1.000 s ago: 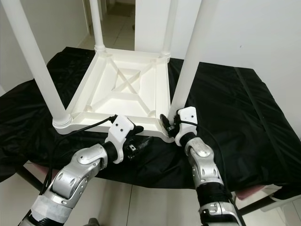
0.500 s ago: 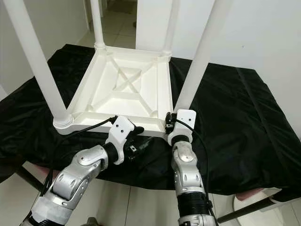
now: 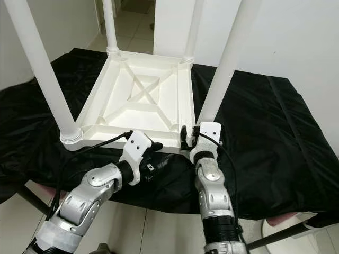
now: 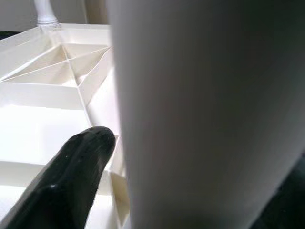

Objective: Building children table

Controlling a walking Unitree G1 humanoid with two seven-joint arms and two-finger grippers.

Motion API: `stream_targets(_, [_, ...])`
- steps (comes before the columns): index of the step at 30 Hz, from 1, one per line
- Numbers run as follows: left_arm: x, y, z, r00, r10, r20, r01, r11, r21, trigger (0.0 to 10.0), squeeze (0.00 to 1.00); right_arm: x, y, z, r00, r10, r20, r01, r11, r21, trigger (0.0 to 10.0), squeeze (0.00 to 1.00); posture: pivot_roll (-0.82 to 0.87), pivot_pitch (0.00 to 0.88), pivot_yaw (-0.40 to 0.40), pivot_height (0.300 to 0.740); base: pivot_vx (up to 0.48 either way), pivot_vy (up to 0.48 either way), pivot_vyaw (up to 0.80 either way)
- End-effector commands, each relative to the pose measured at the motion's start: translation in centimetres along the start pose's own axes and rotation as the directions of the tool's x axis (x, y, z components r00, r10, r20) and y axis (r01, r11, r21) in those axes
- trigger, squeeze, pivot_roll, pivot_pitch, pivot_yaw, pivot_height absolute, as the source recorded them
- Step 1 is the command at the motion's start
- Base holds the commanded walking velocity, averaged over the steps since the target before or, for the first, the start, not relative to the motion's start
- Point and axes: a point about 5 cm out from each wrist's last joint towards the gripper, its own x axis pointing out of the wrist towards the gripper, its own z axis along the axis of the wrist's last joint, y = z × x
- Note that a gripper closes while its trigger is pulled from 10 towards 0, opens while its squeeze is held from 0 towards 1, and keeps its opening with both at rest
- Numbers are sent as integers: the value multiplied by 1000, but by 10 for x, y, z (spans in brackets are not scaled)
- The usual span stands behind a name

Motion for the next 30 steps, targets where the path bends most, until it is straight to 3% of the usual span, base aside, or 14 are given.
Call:
stream_targets(1, [-1, -3, 2, 1000, 3, 11, -3, 1000, 7, 10000, 0, -1, 0, -2, 1000, 16, -14, -16, 1000, 8, 10000, 1000, 62, 0, -75, 740, 0, 0, 0])
stream_targets(4, [0, -3, 2, 1000, 2, 11, -3, 1000, 7, 10000, 0, 3, 0, -3, 993, 115, -38, -115, 993, -11, 10000, 1000, 56, 0, -72, 740, 0, 0, 0])
stream_targets(5, [0, -2, 2, 1000, 0, 10, -1, 1000, 8, 10000, 0, 6, 2, -1, 982, 187, -38, -188, 982, -21, 10000, 0, 47, 0, -64, 740, 0, 0, 0])
stream_targets(11, [1, -1, 3, 1000, -4, 8, 4, 1000, 11, 10000, 0, 8, 8, 8, 906, 423, -4, -422, 904, -73, 10000, 0, 44, 0, -54, 740, 0, 0, 0])
stream_targets(20, [-1, 1, 3, 1000, 3, 5, -3, 1000, 15, 10000, 0, 9, -11, 4, 843, 535, -55, -538, 838, -91, 10000, 0, 47, 0, -52, 740, 0, 0, 0])
stream_targets(23, [-2, 1, 3, 1000, 3, 6, -3, 1000, 13, 10000, 0, 10, -25, 1, 832, 551, -67, -555, 826, -96, 10000, 0, 46, 0, -48, 740, 0, 0, 0])
stream_targets(24, [-2, 0, 3, 1000, -1, 5, 1, 1000, 13, 10000, 0, 10, -34, -3, 823, 561, -90, -567, 819, -90, 8588, 0, 38, 0, -41, 740, 0, 0, 0])
stream_targets(25, [-2, 0, 3, 1000, -1, 5, 1, 1000, 13, 10000, 0, 10, -34, -3, 823, 561, -90, -567, 819, -90, 8588, 0, 38, 0, -41, 740, 0, 0, 0])
stream_targets(26, [-1, 0, 3, 1000, -8, 5, 8, 1000, 13, 10000, 0, 10, -42, -7, 812, 573, -115, -582, 808, -86, 0, 0, 37, 0, -39, 740, 0, 0, 0])
stream_targets(30, [-1, -1, 3, 1000, -10, 4, 10, 1000, 14, 10000, 0, 10, -45, -8, 807, 578, -120, -588, 803, -91, 0, 0, 37, 0, -39, 740, 0, 0, 0])
